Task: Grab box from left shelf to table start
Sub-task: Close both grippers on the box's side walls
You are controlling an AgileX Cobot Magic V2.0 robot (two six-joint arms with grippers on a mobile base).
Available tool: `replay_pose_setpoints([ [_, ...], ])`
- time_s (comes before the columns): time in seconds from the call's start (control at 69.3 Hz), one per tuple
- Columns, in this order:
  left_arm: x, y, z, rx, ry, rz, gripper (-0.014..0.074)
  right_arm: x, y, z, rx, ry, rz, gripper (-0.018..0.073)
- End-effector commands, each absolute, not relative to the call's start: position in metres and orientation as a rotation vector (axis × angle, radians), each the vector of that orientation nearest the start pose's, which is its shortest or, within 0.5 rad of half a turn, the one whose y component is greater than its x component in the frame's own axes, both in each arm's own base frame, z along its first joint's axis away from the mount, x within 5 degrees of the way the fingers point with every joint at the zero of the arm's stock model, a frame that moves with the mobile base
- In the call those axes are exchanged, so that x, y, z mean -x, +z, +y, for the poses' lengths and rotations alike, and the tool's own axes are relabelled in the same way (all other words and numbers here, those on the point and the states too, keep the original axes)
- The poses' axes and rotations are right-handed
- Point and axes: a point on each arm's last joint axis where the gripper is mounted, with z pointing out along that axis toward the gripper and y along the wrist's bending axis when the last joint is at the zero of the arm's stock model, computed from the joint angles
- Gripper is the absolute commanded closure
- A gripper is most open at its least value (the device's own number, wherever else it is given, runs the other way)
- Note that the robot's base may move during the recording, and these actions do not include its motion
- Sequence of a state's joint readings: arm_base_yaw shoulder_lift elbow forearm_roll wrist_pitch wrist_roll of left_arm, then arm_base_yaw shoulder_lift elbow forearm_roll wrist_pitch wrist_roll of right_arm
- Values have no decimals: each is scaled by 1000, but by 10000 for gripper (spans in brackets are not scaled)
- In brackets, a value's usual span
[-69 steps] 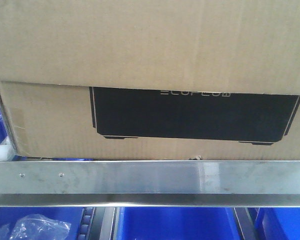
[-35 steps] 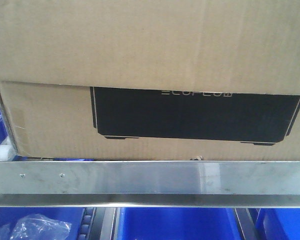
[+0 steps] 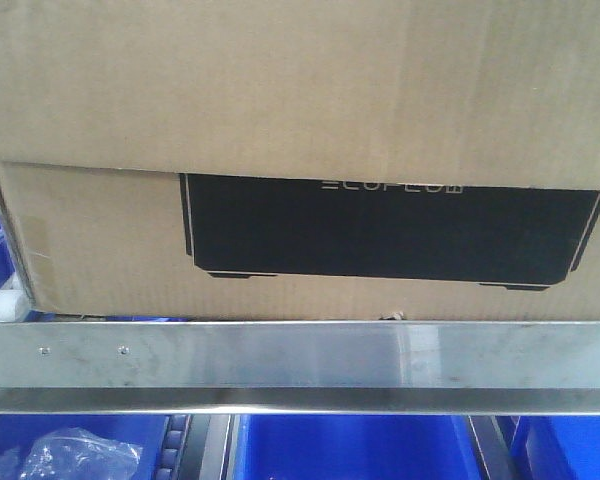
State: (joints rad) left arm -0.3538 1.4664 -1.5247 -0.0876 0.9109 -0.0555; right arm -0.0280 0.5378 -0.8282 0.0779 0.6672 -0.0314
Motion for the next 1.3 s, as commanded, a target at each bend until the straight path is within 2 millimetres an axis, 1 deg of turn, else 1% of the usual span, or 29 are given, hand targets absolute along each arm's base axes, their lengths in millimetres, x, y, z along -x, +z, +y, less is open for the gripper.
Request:
replay_pose_setpoints([
  [0.0, -292, 429, -113, -287, -339, 2212, 150, -109, 415, 1, -13, 32, 1843, -64],
  [0.159, -291, 428, -113, -287, -339, 2216, 150, -141, 441, 0, -7, 36, 1955, -64],
  [0.173, -291, 428, -113, -287, -339, 2216, 150, -146, 442, 0, -7, 35, 1970, -64],
  [0.26, -291, 428, -113, -287, -339, 2216, 150, -160, 451, -1, -1, 17, 2019, -64],
  [0.375, -291, 428, -113, -287, -339, 2216, 150, -182, 452, -5, 7, -38, 2099, -64],
  [0.433, -291, 428, -113, -287, -339, 2216, 150, -189, 453, -8, 12, -77, 2124, -64],
  [0.591, -291, 428, -113, -287, -339, 2216, 150, -216, 445, -11, 19, -115, 2177, -64],
  [0.75, -291, 428, -113, -287, -339, 2216, 150, -245, 430, -12, 21, -118, 2199, -64],
  [0.923, -291, 428, -113, -287, -339, 2216, 150, -273, 414, -19, 3, -130, 2214, -64],
  [1.067, -292, 429, -113, -286, -341, 2213, 150, -290, 398, -28, -26, -143, 2256, -64],
  [1.154, -292, 429, -113, -286, -341, 2213, 150, -297, 390, -33, -40, -149, 2283, -64],
  [1.283, -292, 429, -113, -286, -341, 2213, 153, -305, 381, -34, -39, -147, 2314, -64],
])
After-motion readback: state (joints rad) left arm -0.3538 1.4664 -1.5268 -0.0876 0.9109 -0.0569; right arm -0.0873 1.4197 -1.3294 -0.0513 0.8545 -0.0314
